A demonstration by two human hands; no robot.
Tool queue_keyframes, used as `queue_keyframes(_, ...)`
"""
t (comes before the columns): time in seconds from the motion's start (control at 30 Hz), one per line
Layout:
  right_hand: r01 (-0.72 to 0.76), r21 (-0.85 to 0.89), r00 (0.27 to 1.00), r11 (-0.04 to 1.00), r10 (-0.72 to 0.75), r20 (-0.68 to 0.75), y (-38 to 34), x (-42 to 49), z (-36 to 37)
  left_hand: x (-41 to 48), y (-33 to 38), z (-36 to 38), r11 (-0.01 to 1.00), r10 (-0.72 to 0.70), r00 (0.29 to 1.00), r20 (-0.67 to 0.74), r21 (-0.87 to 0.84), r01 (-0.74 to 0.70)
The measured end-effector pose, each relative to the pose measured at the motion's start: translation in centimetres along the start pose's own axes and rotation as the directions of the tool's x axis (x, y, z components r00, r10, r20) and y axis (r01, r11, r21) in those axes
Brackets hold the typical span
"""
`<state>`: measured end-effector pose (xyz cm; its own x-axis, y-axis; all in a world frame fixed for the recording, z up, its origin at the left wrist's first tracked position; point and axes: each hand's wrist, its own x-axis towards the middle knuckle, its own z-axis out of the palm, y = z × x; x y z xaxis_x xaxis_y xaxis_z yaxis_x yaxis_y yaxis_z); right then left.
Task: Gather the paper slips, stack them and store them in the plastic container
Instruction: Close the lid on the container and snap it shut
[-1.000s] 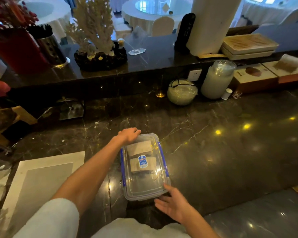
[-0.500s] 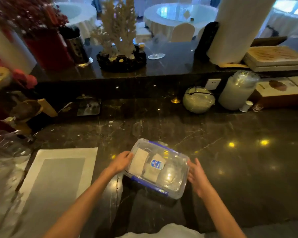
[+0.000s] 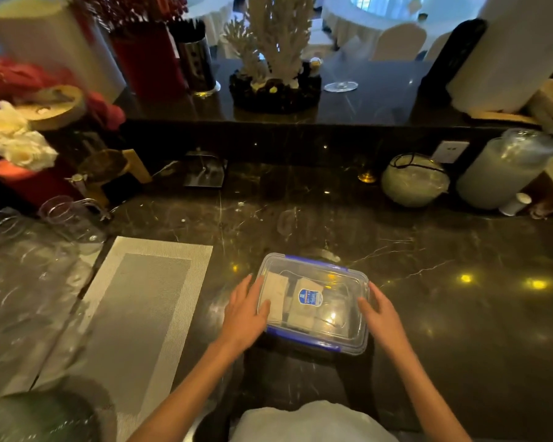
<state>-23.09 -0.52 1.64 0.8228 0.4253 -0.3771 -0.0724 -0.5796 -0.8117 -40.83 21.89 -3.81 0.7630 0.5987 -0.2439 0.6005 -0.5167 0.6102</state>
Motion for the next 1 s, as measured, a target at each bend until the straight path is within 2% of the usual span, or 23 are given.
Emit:
queue_keyframes(0.1,0.136,-0.267,0.990,0.954,-0.143,-0.007,1.3,-2.7,1.7,-1.8,-0.2,0.9,0.969,0.159,0.987,0.025,0.188,-0.161)
queue_keyframes(0.2,0.226,-0.522,0.971,0.822,-0.232,0.054,2.8,-5.4,3.5,-3.5,-0.4,1.9,0.904,0.275,0.956,0.100,0.311,-0.293)
queue_keyframes(0.33,0.253,-0.675,0.967,0.693,-0.172,0.186,4.0,-7.3,5.6,-4.6,-0.7,3.2,0.832,0.311,0.936,0.163,0.430,-0.351)
queue_keyframes(0.4,0.261,-0.718,0.962,0.646,-0.108,0.252,4.3,-7.5,6.4,-4.6,-0.8,3.7,0.822,0.301,0.940,0.161,0.456,-0.341)
queue_keyframes(0.5,0.257,-0.759,0.961,0.598,-0.078,0.264,4.3,-6.7,7.0,-4.2,-0.7,4.2,0.821,0.292,0.946,0.139,0.471,-0.322)
queue_keyframes(0.7,0.285,-0.798,0.958,0.531,-0.141,0.248,3.5,-2.6,6.9,-0.4,-0.1,4.6,0.824,0.263,0.956,0.129,0.485,-0.292)
queue_keyframes(0.87,0.260,-0.782,0.965,0.567,-0.179,0.190,1.6,2.8,7.3,5.7,0.8,4.0,0.823,0.260,0.957,0.127,0.490,-0.288)
queue_keyframes(1.0,0.304,-0.787,0.949,0.537,-0.248,0.197,0.3,8.9,7.2,11.5,1.6,3.1,0.822,0.266,0.958,0.105,0.494,-0.282)
